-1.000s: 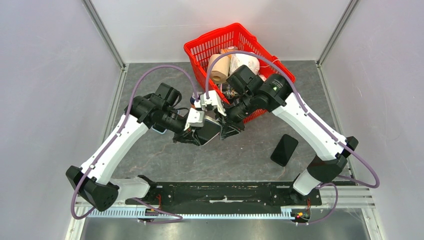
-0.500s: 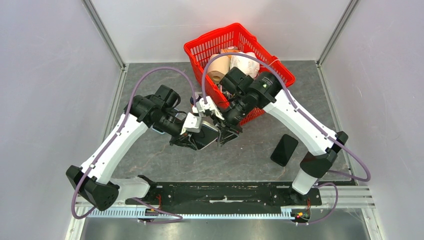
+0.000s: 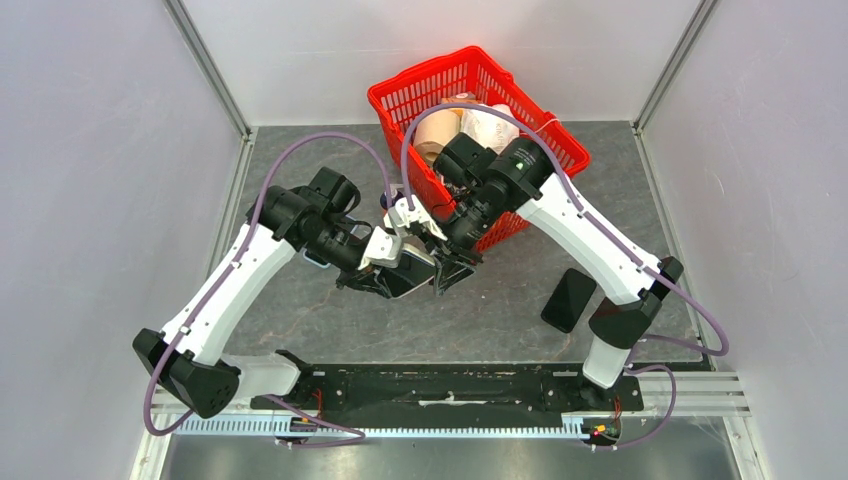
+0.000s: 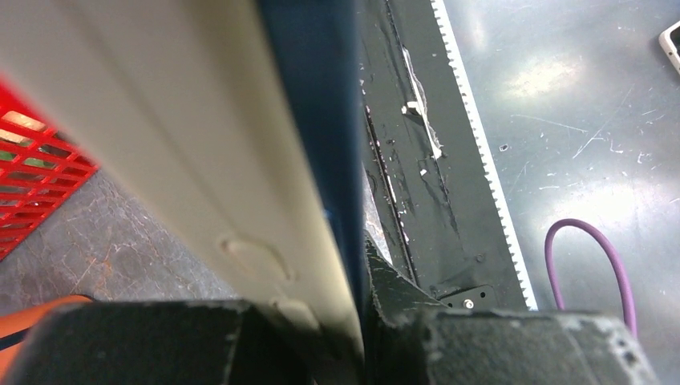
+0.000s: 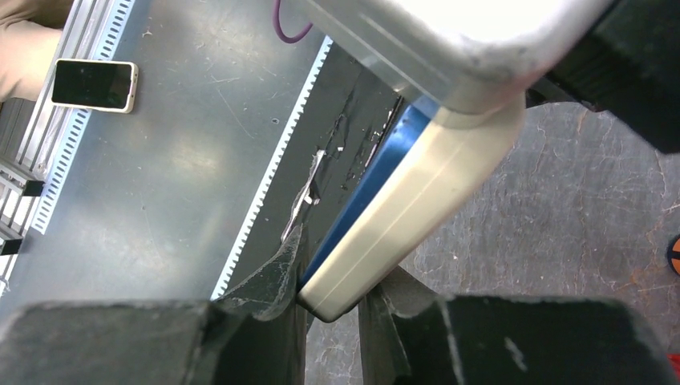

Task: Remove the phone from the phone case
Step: Remove the phone case from the phone.

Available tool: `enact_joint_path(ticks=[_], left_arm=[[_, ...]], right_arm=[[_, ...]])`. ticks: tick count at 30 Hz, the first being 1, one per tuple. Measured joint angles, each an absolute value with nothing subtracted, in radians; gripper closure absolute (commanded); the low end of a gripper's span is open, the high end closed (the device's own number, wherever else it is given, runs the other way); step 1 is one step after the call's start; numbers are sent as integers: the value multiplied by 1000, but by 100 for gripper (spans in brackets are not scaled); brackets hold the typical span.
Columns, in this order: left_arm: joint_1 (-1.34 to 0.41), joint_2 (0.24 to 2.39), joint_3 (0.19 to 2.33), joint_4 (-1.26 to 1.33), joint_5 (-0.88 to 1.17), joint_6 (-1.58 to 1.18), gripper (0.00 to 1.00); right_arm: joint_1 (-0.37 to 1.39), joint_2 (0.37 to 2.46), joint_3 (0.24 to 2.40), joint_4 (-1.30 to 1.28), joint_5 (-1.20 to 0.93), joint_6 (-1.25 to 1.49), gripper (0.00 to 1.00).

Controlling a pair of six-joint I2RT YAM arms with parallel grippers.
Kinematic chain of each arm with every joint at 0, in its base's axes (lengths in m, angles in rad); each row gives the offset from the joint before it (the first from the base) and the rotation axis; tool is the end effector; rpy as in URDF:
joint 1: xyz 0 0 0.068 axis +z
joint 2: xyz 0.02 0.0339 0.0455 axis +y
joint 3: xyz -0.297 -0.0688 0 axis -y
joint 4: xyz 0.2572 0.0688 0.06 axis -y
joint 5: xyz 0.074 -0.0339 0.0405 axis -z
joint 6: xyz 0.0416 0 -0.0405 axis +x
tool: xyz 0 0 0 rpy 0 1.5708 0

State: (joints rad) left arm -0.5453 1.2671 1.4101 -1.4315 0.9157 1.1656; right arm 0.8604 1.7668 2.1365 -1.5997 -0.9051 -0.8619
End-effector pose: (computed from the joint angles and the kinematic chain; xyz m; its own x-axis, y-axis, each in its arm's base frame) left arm 0.1581 -0.1345 0.3975 0.1403 0.5698 -0.8097 0.9537 -0.2976 -0.0442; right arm 0.1899 0.2710 0.4597 0.0854 -0.6196 -0.7803 -0.8830 -0.4099 0.2288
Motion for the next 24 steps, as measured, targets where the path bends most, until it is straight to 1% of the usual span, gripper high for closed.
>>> enact_joint_path(ticks=[24], left_arm=[[-546,1274,1442,-1450,856,1234,98]], right_arm=[[862,1780,2136,-1600,-931,-919,100]])
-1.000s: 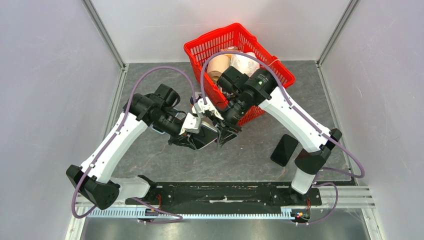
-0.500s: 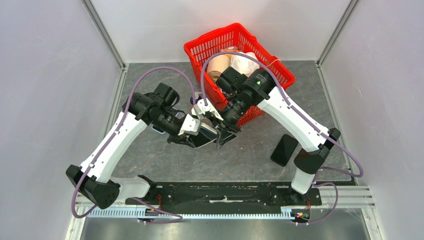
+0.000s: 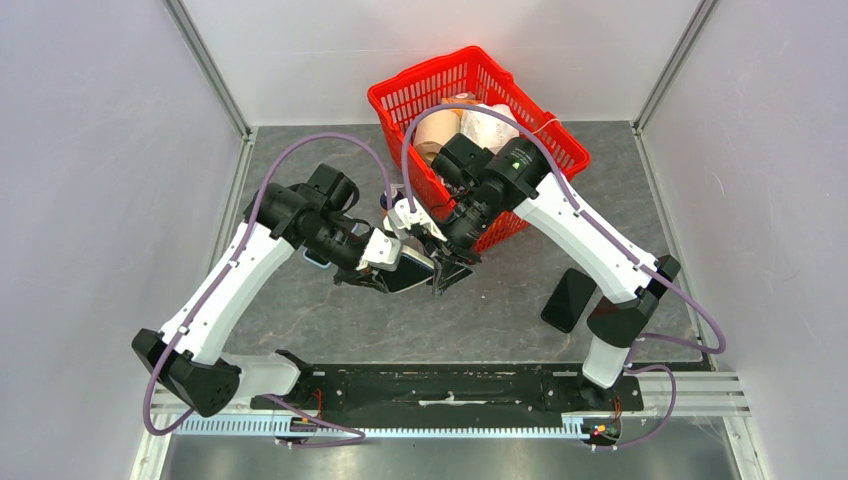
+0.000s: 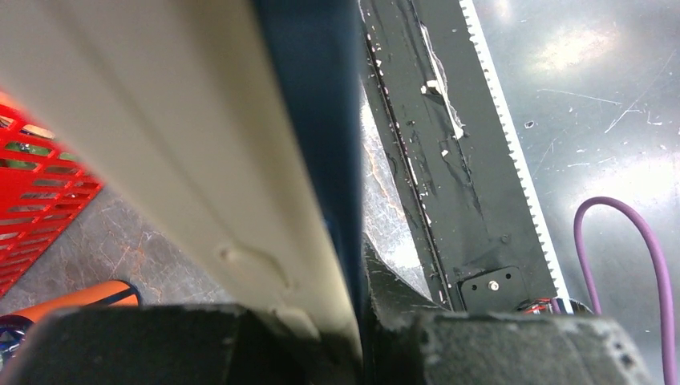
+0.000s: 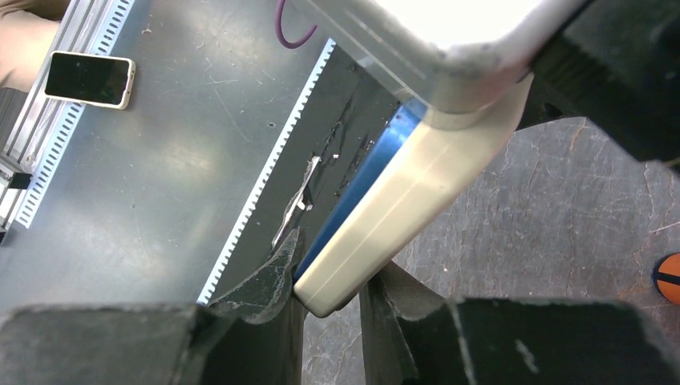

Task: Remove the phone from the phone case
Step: Remove the phone case from the phone.

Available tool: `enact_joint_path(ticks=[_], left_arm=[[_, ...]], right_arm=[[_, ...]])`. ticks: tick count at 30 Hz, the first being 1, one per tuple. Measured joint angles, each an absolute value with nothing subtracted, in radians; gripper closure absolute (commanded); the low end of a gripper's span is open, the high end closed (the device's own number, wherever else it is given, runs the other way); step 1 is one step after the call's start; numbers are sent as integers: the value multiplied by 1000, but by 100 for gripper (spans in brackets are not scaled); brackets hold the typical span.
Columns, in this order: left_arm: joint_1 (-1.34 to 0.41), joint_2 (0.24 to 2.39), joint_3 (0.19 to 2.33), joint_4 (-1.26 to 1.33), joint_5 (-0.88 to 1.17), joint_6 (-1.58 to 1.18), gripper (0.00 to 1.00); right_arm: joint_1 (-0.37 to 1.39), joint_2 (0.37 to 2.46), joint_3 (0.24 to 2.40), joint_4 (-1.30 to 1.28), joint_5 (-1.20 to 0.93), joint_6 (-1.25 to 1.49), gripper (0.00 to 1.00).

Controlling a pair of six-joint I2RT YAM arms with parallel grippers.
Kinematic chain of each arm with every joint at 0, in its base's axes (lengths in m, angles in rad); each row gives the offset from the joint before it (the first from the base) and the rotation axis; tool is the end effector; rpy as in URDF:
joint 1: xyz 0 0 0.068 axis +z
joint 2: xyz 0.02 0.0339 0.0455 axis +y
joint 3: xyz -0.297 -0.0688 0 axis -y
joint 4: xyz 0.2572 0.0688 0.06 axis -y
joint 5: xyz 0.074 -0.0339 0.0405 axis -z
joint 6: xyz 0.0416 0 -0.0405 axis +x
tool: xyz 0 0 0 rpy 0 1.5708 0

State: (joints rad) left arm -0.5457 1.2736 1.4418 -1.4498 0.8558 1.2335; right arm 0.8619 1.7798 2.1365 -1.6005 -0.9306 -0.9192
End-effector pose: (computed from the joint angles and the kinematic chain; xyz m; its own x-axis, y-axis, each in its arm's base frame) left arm 0.1593 -0.1335 0.4026 0.2237 0.5880 -0.7773 0.9466 -0.3210 0.0296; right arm 0.1917 0.2748 0.4565 0.1200 -0.5897 -0.7987 -0.8669 -0.4543 0.2052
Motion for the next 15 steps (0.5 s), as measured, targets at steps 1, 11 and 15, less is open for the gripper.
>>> enact_joint_path(ticks=[1,11,15], left_arm=[[-546,1275,1443,-1451,854,1237,98],[-555,1283,1462,-1464,832,1244,98],[-562,1283,1468,-1469,823,1243,98]], right_arm=[[862,1780,2136,-1600,-931,-921,100],[863,1781,2136,-1601,-931,-936,100],[867,1780,2136,-1601,-930,-939,100]])
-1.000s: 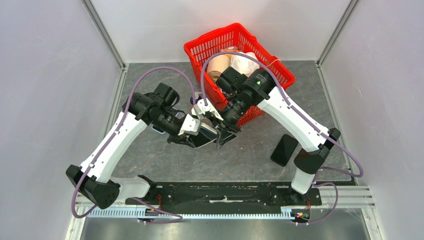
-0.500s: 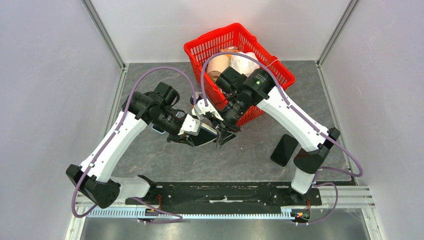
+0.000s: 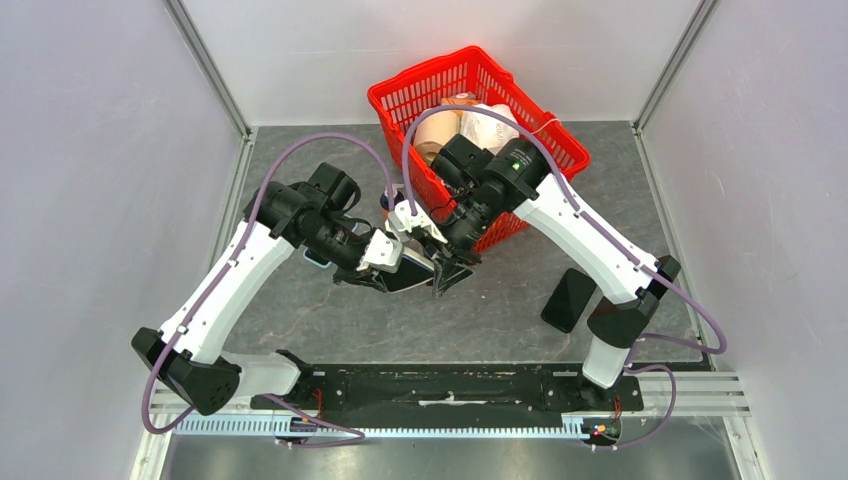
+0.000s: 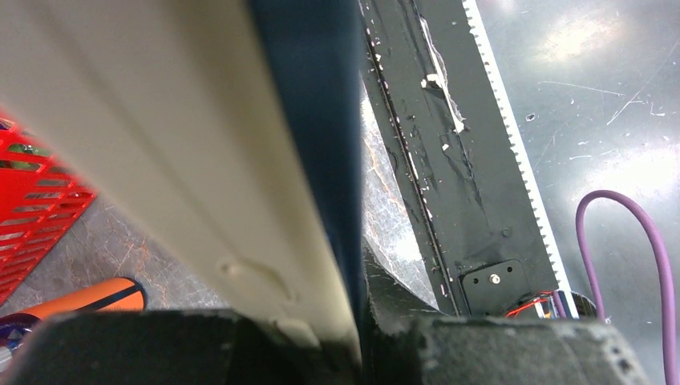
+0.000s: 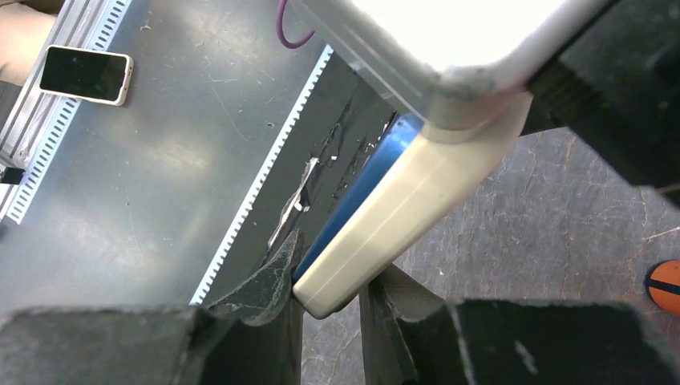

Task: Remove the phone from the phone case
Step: Remove the phone case from the phone.

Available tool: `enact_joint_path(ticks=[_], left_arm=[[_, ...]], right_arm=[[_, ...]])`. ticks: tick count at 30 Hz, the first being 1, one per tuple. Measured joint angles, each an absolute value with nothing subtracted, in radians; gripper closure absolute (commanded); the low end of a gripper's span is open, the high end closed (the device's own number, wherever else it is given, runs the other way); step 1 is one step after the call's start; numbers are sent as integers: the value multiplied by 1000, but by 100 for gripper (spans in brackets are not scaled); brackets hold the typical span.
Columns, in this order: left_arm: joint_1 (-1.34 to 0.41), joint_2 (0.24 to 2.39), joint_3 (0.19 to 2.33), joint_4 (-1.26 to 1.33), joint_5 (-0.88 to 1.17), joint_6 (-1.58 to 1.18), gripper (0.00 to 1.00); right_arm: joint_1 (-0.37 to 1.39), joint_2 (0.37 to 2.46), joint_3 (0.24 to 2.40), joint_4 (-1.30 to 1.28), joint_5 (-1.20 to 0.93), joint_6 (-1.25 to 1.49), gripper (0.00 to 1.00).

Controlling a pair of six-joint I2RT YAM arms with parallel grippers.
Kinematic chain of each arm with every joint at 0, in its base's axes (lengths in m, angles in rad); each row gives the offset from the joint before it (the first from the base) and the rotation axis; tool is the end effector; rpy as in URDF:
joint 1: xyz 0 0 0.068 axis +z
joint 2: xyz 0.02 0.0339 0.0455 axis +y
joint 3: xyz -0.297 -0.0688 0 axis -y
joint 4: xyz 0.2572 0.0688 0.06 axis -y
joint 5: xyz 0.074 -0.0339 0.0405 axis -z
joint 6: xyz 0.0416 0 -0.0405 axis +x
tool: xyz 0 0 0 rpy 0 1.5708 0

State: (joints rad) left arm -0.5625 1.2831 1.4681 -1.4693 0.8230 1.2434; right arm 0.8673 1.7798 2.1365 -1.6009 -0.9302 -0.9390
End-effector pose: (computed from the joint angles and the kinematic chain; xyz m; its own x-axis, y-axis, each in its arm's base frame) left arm 0.1583 -0.1359 0.4065 0.2484 0.6046 -0.7568 0.9413 -0.3349 0.0414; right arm 0.1902 0.2758 0.4564 0.1402 -0.5803 -0.8023 -0.8619 -0.4704 0.1896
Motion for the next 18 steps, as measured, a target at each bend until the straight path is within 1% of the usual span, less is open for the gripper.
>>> enact_joint_path(ticks=[18], left_arm=[[-593,1284,1499,-1489,790,1259,98]], right_arm=[[889,1765,2136,-1602,-923,-945,100]])
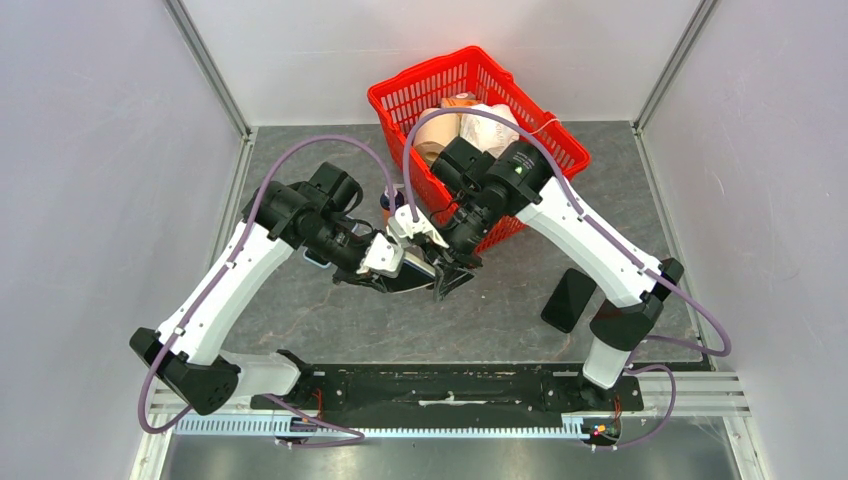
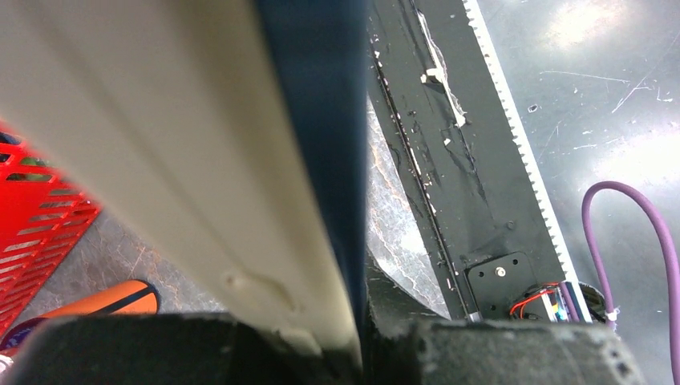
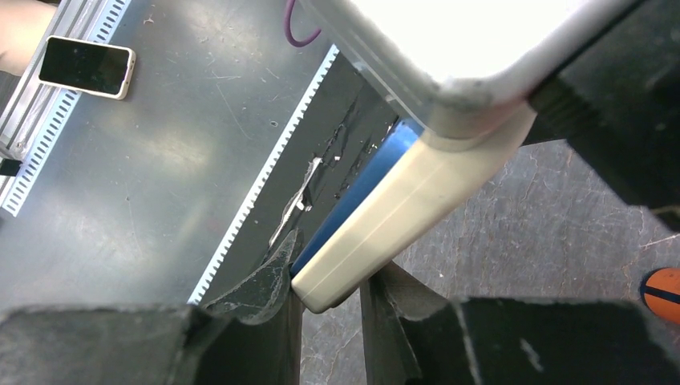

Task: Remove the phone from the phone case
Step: Remove the phone case from the phone.

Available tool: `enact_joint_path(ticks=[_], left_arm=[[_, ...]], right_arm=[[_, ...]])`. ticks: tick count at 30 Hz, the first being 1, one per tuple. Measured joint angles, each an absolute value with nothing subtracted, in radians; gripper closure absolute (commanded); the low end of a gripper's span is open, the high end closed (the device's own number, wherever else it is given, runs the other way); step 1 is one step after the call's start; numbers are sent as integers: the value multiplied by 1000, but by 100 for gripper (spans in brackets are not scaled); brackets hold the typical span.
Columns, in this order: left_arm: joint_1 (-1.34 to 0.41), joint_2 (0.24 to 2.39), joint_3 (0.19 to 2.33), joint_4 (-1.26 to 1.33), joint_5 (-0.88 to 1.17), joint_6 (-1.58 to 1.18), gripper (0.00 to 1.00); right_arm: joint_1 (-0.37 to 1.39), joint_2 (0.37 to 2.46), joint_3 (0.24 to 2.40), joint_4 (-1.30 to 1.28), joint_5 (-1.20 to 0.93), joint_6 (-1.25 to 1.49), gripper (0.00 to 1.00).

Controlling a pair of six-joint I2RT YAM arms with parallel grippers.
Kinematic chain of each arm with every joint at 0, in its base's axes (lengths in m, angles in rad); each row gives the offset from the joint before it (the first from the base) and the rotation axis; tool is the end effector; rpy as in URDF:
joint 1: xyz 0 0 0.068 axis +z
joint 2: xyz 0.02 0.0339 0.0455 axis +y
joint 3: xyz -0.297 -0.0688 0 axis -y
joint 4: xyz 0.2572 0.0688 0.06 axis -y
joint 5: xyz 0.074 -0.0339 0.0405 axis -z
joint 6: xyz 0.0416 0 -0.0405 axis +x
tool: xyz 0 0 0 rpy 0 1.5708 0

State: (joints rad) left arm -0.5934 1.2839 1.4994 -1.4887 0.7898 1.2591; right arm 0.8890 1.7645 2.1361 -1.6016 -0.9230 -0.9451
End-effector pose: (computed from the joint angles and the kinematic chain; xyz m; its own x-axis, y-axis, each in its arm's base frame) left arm 0.1532 -0.1389 0.4132 0.2959 0.6086 -0.7362 0.9281 -0.3656 0.0709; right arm 0.1810 0.2757 0.4608 0.1681 -0.5691 -0.8049 -0.8542 -0.4916 0.1692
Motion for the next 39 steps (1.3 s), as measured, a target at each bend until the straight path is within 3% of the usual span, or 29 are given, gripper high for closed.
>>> enact_joint_path(ticks=[39], left_arm=[[-654,1259,1492,-1477,706,1237,98]], right_arm=[[892,1770,2133,-1602,-923,-985,100]])
